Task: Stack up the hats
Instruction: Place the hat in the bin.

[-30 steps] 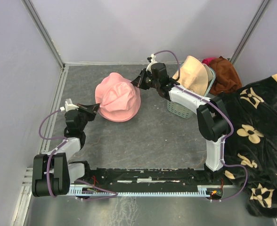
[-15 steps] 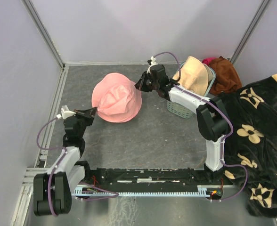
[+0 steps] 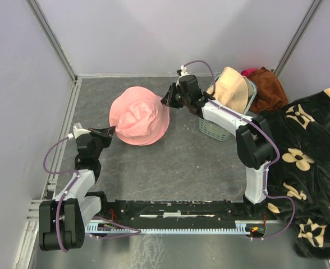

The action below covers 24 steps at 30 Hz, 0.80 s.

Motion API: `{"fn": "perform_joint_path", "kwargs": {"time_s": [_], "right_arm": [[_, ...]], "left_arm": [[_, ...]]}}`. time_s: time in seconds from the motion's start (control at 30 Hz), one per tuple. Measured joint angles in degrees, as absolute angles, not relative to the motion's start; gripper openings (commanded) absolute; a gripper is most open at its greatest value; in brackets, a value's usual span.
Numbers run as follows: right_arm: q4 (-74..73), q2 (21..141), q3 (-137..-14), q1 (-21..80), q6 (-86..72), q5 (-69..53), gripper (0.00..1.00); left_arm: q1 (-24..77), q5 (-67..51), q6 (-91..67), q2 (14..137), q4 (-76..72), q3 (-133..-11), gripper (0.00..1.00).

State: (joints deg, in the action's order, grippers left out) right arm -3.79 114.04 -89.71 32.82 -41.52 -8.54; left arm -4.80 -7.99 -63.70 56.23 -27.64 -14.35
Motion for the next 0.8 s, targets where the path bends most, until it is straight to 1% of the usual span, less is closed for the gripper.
{"fn": "perform_joint_path", "kwargs": {"time_s": [0.1, 0.37, 0.43, 0.6, 0.8], "right_arm": [[-4.4, 112.9, -89.7, 32.4, -41.2, -8.0, 0.32], [-3.3, 107.1, -87.5, 29.5, -40.8, -7.5, 0.47], [-2.2, 106.1, -87.4, 28.3, -40.8, -8.4, 0.5], [-0.5, 106.1, -89.9, 26.0, -40.8, -14.3, 0.54], [2.9, 109.3, -97.8, 25.9, -41.3, -24.2, 0.56]], "left_arm": [[-4.8, -8.0, -63.7, 56.9, -27.6, -15.1, 0.03], [-4.8, -8.1, -63.7, 59.1, -26.9, -17.8, 0.03], [-4.8, -8.2, -63.6, 60.2, -26.1, -19.6, 0.03], [-4.8, -10.0, -63.1, 64.8, -25.4, -24.8, 0.03], [-5.3, -12.3, -61.8, 71.5, -24.7, -30.5, 0.03]]}}
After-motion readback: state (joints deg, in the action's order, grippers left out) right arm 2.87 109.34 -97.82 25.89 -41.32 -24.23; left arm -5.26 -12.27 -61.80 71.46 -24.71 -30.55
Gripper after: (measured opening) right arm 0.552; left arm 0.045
